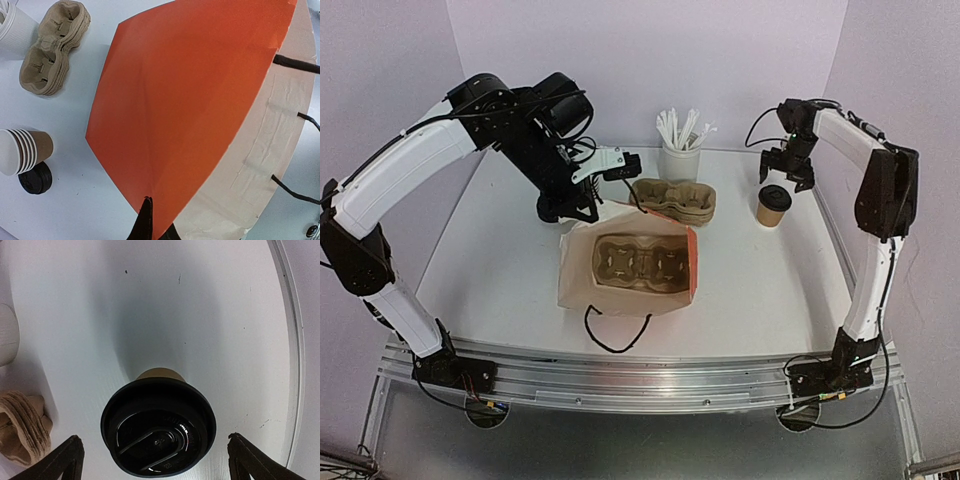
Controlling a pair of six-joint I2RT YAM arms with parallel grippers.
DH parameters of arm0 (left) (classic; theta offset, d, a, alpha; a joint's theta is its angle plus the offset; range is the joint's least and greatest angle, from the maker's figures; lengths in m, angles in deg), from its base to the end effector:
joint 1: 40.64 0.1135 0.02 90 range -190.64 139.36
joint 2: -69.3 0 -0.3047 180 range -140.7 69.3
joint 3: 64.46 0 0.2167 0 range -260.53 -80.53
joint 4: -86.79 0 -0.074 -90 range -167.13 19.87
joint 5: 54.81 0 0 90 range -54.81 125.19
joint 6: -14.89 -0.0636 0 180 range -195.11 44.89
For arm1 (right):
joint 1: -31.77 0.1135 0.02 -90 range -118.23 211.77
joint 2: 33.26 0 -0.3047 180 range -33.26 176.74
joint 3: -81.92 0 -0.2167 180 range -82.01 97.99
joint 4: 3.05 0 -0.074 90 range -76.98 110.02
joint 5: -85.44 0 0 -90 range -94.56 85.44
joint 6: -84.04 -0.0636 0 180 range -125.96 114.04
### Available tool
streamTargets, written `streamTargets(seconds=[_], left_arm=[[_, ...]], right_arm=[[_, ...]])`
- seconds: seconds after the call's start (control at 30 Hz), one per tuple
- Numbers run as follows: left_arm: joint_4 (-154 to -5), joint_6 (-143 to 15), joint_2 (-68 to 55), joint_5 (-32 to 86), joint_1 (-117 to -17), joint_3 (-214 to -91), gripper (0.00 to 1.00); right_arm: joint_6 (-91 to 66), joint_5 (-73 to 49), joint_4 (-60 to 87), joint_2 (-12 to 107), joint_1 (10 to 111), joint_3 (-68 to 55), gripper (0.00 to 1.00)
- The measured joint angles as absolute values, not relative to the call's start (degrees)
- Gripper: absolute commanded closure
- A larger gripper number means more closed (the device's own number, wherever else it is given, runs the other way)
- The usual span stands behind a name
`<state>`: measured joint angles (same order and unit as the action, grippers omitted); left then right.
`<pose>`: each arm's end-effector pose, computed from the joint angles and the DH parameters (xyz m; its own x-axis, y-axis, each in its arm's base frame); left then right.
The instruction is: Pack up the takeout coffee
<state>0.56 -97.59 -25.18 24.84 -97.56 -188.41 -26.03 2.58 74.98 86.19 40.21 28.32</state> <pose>0.1496 -0.2506 0.4008 -0.1230 0.8780 -0.4626 0.9890 0.1471 0.0162 0.4259 0.0552 0.2754 -0.9152 0.2084 -0.3449 0.2218 0.9751 0.0008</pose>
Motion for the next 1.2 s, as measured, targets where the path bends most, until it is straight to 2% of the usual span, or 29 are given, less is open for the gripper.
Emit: streamTargets(seconds=[0.13,0.5,0.83,1.2], left_arm=[[0.6,-97.6,-25.2,24.7,-97.6,-188.4,1.00],[0.6,-97.6,-25.2,24.4,-97.6,-188.4,1.00],[0.6,-97.6,-25.2,24.4,-97.6,-188.4,1.00],[0.6,-97.6,-25.2,24.4,-97.6,-188.4,1.00]], right_arm=[[-24.9,4.6,76.3,88.1,40.8,28.8,0.15],[-24.2,6.1,77.9,89.7,40.9,29.0,0.27],[-24.6,5.9,77.4,89.7,40.9,28.2,0.34],[-26.0,7.7,66.3,83.3,41.2,16.0,0.36]])
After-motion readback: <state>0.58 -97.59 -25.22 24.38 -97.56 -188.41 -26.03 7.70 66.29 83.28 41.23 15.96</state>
